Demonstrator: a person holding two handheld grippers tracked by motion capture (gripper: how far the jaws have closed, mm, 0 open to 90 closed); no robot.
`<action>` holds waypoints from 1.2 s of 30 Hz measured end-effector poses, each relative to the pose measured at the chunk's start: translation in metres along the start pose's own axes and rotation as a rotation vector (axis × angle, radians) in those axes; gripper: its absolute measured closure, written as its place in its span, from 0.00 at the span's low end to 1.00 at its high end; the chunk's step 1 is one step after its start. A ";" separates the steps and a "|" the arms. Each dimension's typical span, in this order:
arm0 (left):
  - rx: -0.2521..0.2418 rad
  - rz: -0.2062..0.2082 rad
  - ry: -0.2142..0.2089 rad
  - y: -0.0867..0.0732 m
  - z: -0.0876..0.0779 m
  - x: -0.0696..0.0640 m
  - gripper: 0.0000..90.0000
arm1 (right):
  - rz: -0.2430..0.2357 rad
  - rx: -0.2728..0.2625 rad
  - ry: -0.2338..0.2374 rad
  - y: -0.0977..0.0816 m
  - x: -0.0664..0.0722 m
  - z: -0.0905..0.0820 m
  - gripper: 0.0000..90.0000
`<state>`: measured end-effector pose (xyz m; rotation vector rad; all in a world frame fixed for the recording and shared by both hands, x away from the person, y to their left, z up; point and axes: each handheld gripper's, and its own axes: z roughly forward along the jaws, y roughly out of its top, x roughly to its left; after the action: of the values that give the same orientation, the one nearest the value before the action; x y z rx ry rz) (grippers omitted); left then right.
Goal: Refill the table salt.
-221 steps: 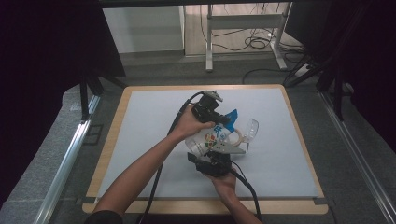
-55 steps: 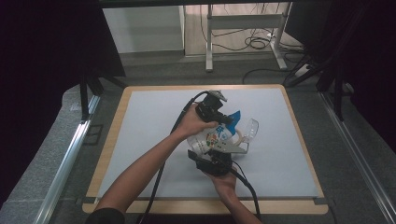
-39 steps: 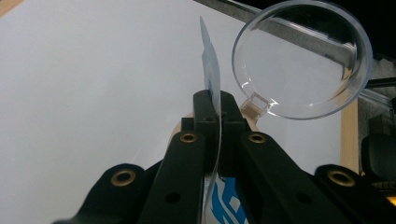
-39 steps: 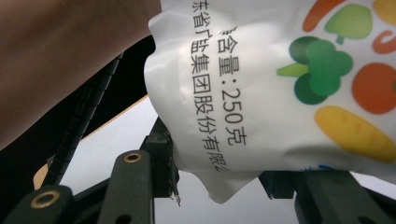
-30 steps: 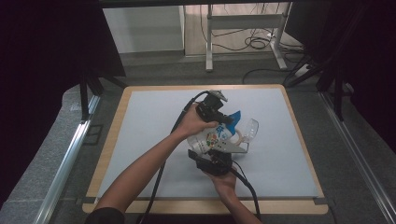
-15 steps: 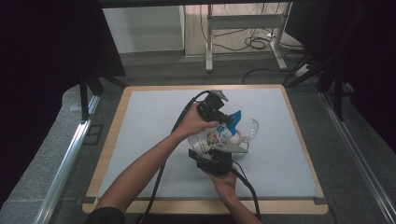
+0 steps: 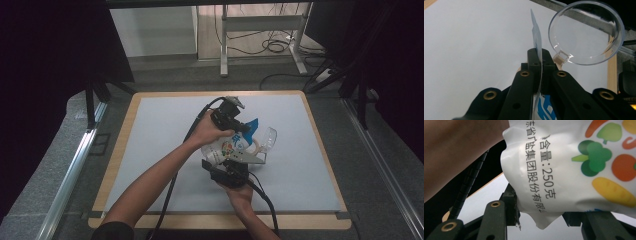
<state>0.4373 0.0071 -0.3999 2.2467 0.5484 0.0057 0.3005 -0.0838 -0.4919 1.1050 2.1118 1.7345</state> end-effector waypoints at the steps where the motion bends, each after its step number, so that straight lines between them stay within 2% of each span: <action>1: 0.000 0.001 0.000 0.000 0.000 0.000 1.00 | 0.002 0.000 0.000 0.000 0.000 0.000 0.62; 15: 0.003 0.008 0.002 0.001 0.001 0.000 1.00 | 0.004 -0.007 -0.008 -0.001 -0.001 0.001 0.63; 28: 0.015 0.018 -0.006 0.001 0.000 0.001 1.00 | 0.002 -0.029 -0.042 -0.004 0.002 0.004 0.64; 36: 0.017 0.019 -0.013 0.002 0.000 0.001 1.00 | 0.024 -0.030 -0.037 -0.002 0.002 0.003 0.64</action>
<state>0.4395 0.0060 -0.3987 2.2667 0.5227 -0.0037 0.2997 -0.0801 -0.4943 1.1504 2.0525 1.7368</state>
